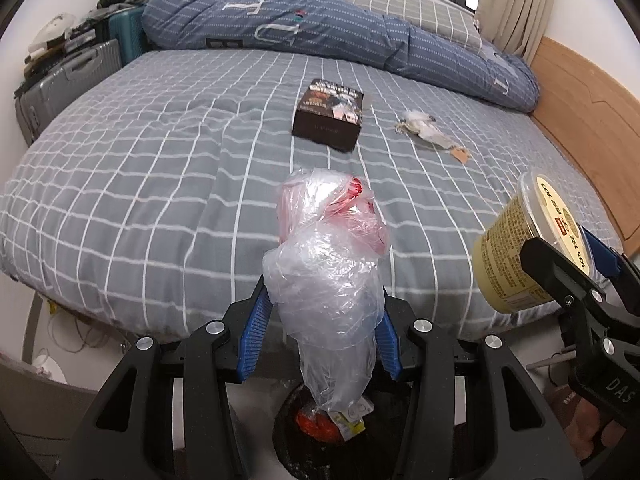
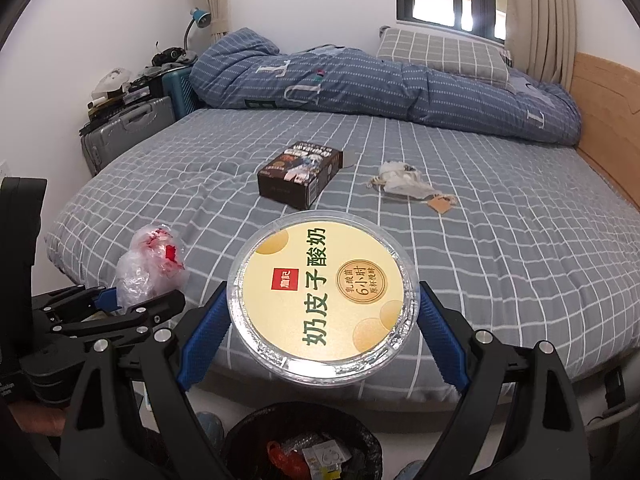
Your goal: Collect trash
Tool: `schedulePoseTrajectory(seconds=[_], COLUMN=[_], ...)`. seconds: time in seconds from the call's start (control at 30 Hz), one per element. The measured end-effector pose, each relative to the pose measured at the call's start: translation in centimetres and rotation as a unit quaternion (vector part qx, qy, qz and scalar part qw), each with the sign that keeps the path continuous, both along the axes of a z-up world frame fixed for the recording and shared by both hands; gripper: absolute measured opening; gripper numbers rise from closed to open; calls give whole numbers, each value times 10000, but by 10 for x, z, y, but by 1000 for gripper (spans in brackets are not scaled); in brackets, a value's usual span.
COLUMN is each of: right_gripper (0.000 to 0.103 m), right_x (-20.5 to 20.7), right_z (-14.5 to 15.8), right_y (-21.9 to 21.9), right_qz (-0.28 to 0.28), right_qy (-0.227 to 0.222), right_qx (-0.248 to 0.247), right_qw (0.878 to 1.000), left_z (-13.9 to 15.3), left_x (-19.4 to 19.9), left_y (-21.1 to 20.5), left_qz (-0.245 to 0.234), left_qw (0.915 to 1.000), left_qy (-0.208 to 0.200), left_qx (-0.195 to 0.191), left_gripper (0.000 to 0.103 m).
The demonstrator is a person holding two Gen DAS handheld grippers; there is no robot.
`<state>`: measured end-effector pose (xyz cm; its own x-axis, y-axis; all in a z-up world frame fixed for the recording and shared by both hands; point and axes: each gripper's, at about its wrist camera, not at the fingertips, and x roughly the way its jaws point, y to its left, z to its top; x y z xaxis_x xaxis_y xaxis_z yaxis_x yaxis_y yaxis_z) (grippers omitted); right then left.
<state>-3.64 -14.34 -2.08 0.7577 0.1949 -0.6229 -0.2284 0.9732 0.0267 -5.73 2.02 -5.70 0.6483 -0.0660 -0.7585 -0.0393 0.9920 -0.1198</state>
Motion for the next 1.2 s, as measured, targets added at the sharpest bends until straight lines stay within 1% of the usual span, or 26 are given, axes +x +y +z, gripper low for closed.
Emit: schedulePoseTrajectory(seconds=[0.33, 0.77, 1.03, 1.2], right_gripper=[85, 85, 85, 85], right_x=[-31, -67, -81, -84], right_z=[-20, -40, -54, -71], right_y=[-4, -1, 1, 1], right_qz=[-88, -93, -107, -89], right_qy=[250, 582, 823, 1009], right_qx=[-56, -71, -97, -160], right_qw=[9996, 9982, 9965, 9947], left_z=[-23, -44, -59, -73], left_x=[-31, -71, -89, -94], left_y=[-1, -3, -4, -3], left_qz=[-11, -27, -52, -70], left_qw=[9997, 9986, 9972, 9962], left_qy=[254, 534, 741, 867], left_qx=[8, -4, 37, 49], left_gripper=[47, 47, 47, 47])
